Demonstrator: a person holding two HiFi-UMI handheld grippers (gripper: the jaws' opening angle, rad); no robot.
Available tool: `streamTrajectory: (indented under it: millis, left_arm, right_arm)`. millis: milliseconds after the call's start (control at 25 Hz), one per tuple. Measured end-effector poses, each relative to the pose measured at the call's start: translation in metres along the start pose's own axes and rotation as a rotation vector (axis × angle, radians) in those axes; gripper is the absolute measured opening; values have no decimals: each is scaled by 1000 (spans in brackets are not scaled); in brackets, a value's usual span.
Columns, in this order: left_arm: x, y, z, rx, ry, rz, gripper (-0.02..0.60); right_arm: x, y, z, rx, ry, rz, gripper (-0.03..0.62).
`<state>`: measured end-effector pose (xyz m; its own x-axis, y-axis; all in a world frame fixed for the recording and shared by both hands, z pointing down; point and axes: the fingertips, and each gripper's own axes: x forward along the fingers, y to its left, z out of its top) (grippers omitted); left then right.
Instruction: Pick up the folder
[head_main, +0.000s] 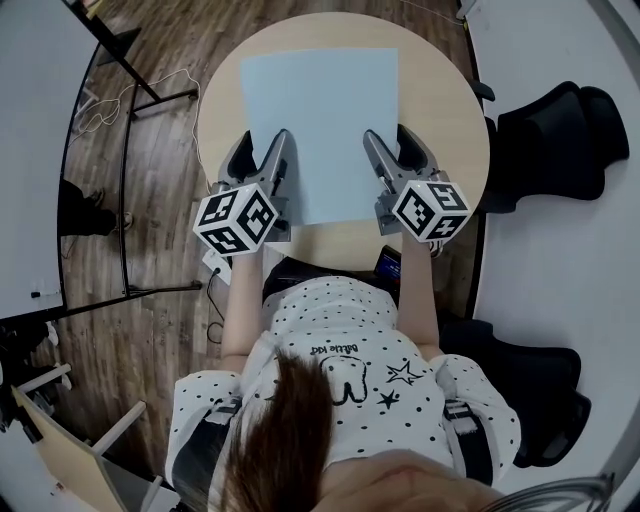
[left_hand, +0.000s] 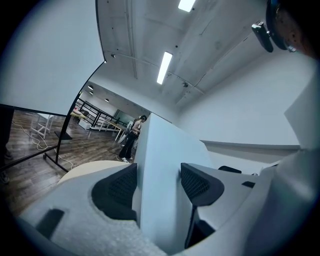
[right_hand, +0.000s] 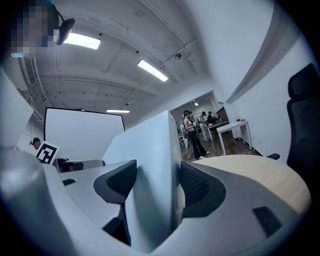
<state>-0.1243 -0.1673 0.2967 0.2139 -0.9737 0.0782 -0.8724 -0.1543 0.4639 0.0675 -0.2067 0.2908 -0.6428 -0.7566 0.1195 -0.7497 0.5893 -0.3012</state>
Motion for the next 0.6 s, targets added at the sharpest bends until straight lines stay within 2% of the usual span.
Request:
streamTrajectory:
  millis: [600]
  left_arm:
    - [-28, -35, 47, 66, -137, -41, 270]
  right_arm:
    - [-26, 27, 48, -58, -123, 50, 270]
